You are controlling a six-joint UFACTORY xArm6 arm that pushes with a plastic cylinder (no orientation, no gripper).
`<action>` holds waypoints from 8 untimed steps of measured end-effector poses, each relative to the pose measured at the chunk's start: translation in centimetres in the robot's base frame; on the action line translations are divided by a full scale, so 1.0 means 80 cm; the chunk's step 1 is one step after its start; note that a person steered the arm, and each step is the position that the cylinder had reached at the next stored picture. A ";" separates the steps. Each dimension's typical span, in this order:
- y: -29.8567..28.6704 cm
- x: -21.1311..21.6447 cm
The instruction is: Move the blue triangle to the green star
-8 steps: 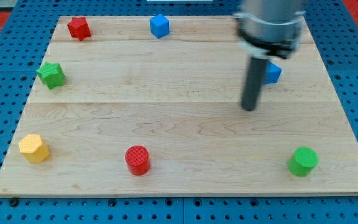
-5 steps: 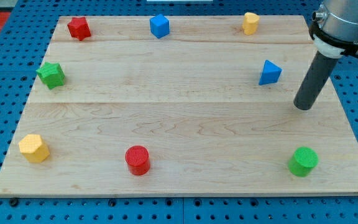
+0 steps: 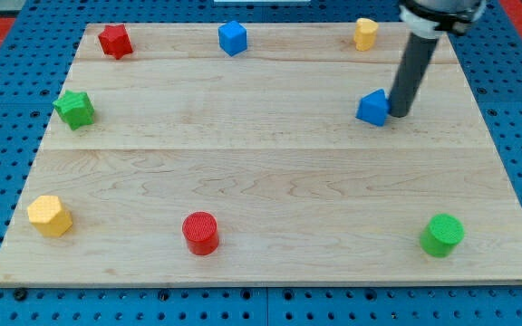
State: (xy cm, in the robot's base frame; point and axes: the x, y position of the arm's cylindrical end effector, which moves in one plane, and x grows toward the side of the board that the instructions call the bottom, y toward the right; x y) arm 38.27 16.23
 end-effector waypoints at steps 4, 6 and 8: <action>-0.229 -0.024; -0.301 0.058; -0.410 0.045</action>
